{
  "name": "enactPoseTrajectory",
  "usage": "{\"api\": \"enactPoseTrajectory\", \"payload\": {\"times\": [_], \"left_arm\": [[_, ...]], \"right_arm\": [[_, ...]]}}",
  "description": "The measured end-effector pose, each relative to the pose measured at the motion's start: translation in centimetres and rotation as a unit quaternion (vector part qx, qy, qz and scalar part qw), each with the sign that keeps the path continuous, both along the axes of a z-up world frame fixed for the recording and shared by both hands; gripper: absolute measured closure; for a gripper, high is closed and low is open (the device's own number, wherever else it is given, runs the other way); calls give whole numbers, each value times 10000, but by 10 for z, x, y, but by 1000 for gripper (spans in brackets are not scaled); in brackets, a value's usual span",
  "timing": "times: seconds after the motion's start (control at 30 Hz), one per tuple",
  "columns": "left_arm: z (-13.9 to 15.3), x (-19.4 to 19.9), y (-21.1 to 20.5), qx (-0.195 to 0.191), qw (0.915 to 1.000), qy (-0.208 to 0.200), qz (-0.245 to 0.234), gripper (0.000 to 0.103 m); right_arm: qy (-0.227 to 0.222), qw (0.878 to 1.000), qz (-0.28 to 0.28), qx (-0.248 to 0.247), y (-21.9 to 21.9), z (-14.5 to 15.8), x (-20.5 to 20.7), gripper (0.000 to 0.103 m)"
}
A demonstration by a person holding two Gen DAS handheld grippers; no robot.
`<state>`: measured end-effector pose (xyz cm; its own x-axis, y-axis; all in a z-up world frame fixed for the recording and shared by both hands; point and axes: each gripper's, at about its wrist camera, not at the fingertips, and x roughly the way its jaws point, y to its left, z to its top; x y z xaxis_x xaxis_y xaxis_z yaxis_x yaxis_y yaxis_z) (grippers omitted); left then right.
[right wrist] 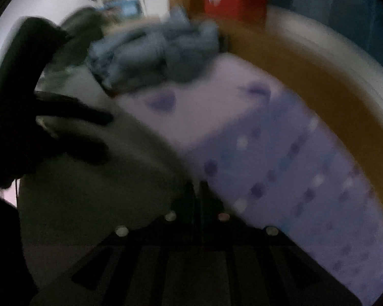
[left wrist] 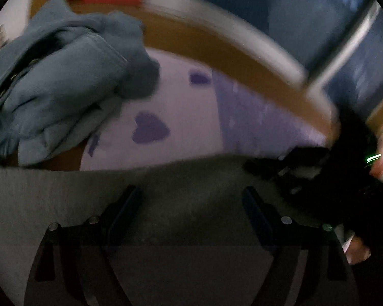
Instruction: Fold clothes
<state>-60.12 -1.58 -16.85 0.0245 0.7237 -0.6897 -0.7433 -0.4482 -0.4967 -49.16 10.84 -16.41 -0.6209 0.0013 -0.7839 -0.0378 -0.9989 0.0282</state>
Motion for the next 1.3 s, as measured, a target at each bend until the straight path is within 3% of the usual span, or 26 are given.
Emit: {"api": "enactPoseTrajectory", "payload": {"times": [0.03,0.07,0.13,0.17,0.2,0.27,0.33,0.43,0.5,0.6,0.7,0.77,0.8,0.83,0.9,1.0,1.07,1.1,1.2,1.23,1.27,1.3], "left_arm": [[1,0,-6,48,9998,-103,146,20],[3,0,-13,62,9994,-195,280,20],[16,-7,-48,174,9950,-217,959,20],[23,-13,-73,288,9886,-174,1468,20],[30,-20,-98,401,9794,-131,1973,20],[37,-30,-156,587,9489,-167,3096,19],[32,-40,-223,735,9031,-507,4201,16],[6,-58,-271,784,8637,-1363,4788,14],[-14,-73,-283,1166,8474,-2119,4727,14],[-30,-91,-261,1487,8689,-2591,3947,14],[-29,-97,-231,1122,9041,-2555,3238,19],[-27,-98,-212,752,9219,-2443,2913,43],[-26,-97,-205,472,9294,-2324,2829,82],[-26,-97,-197,190,9359,-2203,2743,86],[-12,-93,-200,440,9430,-1937,2671,89],[18,-86,-218,1147,9484,-1424,2592,89],[10,-91,-223,985,9474,-1422,2692,88],[-7,-100,-223,708,9424,-1614,2844,87],[-48,-108,-234,1011,9041,-2541,3282,85],[-46,-106,-234,986,9056,-2491,3287,82],[-40,-105,-232,859,9126,-2309,3264,78],[-30,-104,-233,681,9203,-2012,3285,64]], "right_arm": [[-82,9999,-104,-84,2,1,-2,99],[-161,9996,-200,-119,3,3,-2,89],[-300,9987,-403,45,2,9,2,61],[-281,9977,-613,80,4,15,9,46],[-144,9967,-797,-26,6,22,18,42],[111,9930,-1155,-235,10,34,34,31],[215,9887,-1432,-388,8,37,45,31],[223,9879,-1488,-387,-11,32,49,31],[120,9909,-1286,-367,-32,24,45,31],[-52,9949,-968,-278,-69,6,30,29],[-104,9952,-965,-75,-87,-5,25,24],[-113,9949,-1006,38,-90,-6,25,24],[-118,9946,-1026,81,-91,-7,25,24],[-126,9944,-1044,92,-91,-6,26,24],[-149,9941,-1059,161,-91,-5,25,23],[-162,9936,-1093,229,-93,-4,24,23],[-113,9937,-1104,155,-94,-5,23,21],[-99,9937,-1104,149,-94,-5,23,21],[-97,9938,-1098,144,-92,-6,21,19],[-104,9937,-1102,145,-91,-6,21,19],[-118,9935,-1122,148,-91,-4,23,19],[-131,9933,-1142,152,-91,-3,24,19]]}}
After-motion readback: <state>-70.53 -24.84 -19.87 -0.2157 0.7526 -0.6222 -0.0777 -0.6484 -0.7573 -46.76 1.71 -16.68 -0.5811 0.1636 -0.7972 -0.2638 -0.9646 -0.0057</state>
